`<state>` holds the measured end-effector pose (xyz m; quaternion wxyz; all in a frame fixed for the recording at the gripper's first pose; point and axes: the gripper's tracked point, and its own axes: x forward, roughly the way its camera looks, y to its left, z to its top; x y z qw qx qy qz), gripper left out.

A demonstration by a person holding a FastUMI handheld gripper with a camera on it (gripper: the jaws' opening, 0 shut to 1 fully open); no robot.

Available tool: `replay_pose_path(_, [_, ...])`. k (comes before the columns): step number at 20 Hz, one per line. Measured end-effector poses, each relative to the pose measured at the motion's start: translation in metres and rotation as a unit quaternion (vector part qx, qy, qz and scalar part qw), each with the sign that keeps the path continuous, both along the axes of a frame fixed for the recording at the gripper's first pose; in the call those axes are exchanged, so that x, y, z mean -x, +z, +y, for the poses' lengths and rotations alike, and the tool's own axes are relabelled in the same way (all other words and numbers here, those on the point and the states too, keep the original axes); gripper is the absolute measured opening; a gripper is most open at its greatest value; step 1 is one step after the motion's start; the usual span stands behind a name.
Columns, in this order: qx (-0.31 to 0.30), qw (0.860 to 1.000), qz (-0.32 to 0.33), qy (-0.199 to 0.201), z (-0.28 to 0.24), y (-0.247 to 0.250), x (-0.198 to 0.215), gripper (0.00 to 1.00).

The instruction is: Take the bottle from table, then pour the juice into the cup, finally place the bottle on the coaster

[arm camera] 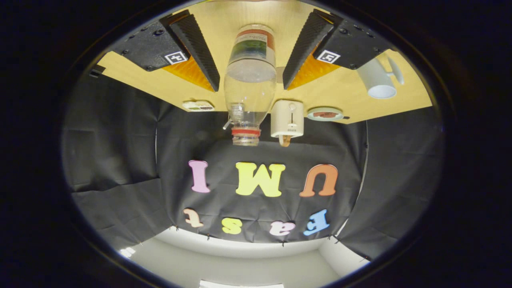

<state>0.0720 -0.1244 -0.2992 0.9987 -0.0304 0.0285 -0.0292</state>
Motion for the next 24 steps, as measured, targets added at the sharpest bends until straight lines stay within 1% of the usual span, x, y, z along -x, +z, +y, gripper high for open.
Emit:
replay_pose_path(6, [-0.027, 0.999, 0.032, -0.002, -0.005, -0.018, -0.02, 1.0])
replay_pose_path(9, [-0.025, 0.999, 0.035, -0.007, -0.008, -0.02, -0.032, 1.0])
replay_pose_path(12, [-0.026, 0.999, 0.039, -0.006, -0.009, -0.022, -0.032, 0.82])
replay_pose_path(13, [-0.022, 0.999, 0.038, -0.006, -0.009, -0.02, -0.031, 0.81])
replay_pose_path(16, [0.009, 0.999, 0.035, -0.005, -0.009, -0.011, -0.026, 0.8])
replay_pose_path(19, [0.06, 0.998, 0.029, -0.002, -0.009, 0.003, -0.021, 0.8])
replay_pose_path(20, [0.072, 0.997, 0.031, -0.009, -0.012, 0.007, -0.019, 0.8])
replay_pose_path(22, [0.075, 0.996, 0.036, -0.017, -0.015, 0.011, -0.013, 0.8])
replay_pose_path(24, [0.088, 0.995, 0.03, -0.032, -0.019, 0.024, -0.01, 0.8])
